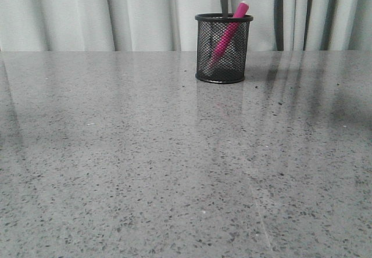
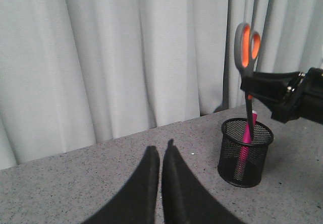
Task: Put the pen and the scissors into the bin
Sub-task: 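Lift the scissors with the right gripper and insert them blades-down into the cup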
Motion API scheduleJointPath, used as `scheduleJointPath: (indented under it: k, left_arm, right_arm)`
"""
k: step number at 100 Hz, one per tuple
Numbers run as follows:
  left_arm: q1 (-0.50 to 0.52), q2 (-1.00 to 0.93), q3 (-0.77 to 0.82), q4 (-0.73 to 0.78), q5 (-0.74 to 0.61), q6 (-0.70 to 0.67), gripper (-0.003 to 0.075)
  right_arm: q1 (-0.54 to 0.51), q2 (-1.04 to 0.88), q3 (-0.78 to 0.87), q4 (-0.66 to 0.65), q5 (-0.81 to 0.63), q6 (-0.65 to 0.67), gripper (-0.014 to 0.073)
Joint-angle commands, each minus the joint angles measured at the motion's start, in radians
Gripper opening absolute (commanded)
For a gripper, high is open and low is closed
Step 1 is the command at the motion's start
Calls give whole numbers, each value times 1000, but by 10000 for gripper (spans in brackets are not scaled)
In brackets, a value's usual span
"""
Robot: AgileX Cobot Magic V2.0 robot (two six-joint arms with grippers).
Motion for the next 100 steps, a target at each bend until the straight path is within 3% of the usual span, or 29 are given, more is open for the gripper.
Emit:
scheduleJointPath:
  k: [1,78,87,100]
  left_arm:
    - [1,-7,-25,-56,-21,-2,-19]
    - [1,-7,-25,-56,-21,0,-19]
    - [1,-7,-25,-56,-21,0,-19]
    - [1,-7,-25,-56,-21,0,-19]
  right_arm:
    - [0,-13,-35,-12,-64,2,-76]
    - [-2,9,72,-12,-66,2,-70]
    - [-2,9,72,-12,-66,2,-10]
    - [-2,9,72,-12,-88,2,182]
